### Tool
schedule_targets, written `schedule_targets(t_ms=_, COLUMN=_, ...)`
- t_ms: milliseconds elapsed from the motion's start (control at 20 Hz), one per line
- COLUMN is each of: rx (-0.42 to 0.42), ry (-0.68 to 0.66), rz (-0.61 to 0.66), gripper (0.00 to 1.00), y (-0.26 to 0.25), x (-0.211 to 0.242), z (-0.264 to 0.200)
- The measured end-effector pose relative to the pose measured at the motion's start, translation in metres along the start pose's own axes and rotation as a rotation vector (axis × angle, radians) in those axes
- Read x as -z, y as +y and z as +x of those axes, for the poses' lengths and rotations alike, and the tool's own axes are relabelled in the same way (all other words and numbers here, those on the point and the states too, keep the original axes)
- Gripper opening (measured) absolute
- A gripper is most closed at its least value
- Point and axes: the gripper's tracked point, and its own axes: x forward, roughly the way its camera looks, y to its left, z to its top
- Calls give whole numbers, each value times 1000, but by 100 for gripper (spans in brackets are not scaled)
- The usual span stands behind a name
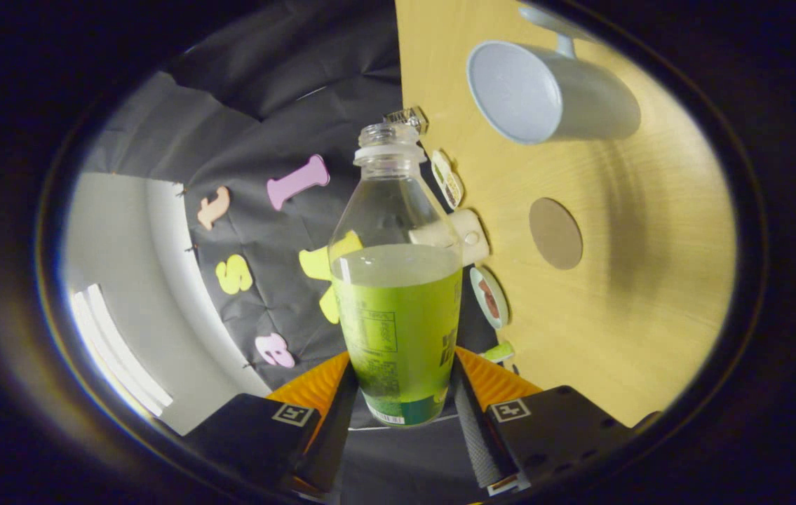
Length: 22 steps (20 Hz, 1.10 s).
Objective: Take the bottle from table, then pour the juice into the cup, finally place the bottle on the coaster
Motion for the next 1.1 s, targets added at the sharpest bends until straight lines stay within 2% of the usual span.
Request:
schedule_targets(t_ms=100, rx=50, ry=13, rz=-108, gripper=76, y=-12, x=2, z=-1)
schedule_targets(t_ms=250, rx=219, ry=44, rz=-399, gripper=76, y=-48, x=2, z=-14)
schedule_targets(t_ms=500, rx=354, ry=53, rz=-809, gripper=77, y=-65, x=-13, z=-34)
schedule_targets(t_ms=800, rx=410, ry=22, rz=-1275, gripper=77, y=-58, x=-41, z=-38)
schedule_targets(t_ms=1100, rx=509, ry=-22, rz=-1573, gripper=78, y=-49, x=-52, z=-9)
